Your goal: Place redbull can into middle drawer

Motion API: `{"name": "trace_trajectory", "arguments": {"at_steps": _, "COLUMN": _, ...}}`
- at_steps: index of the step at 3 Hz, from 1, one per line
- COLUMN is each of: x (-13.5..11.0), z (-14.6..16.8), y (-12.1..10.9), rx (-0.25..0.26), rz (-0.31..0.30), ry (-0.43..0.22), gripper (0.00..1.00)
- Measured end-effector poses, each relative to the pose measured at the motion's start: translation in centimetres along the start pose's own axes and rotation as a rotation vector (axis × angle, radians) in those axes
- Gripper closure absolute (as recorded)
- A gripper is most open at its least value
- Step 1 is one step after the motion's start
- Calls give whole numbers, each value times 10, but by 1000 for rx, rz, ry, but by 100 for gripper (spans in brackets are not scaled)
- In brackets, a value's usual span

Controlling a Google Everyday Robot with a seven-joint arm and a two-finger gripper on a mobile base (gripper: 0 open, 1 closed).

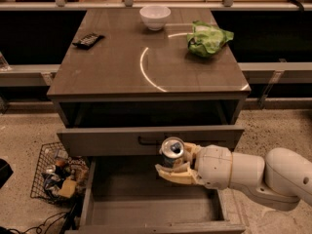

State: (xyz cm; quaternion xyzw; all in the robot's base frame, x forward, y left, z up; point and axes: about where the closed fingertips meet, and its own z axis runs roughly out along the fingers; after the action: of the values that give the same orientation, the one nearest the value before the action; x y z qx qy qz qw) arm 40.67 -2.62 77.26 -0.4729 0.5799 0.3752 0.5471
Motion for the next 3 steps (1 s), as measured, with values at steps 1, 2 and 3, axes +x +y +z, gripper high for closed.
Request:
{"name": "trace_trajectory", "arguments": {"at_steps": 1, "x": 38, "z": 2, "y": 9, "rx": -7, "rz": 37, "ry": 5, "gripper": 100}}
{"name": "trace_trajectory", "arguments": {"at_steps": 2, "x": 100, "z": 7, "y": 15, "rx": -22, "rz": 75, "ry": 22, "gripper": 100}}
{"name": "trace_trajectory", "arguments": {"at_steps": 3, "x": 145, "z": 20, "y": 13, "rx": -44, "rz": 90, "ry": 37, "gripper": 100}}
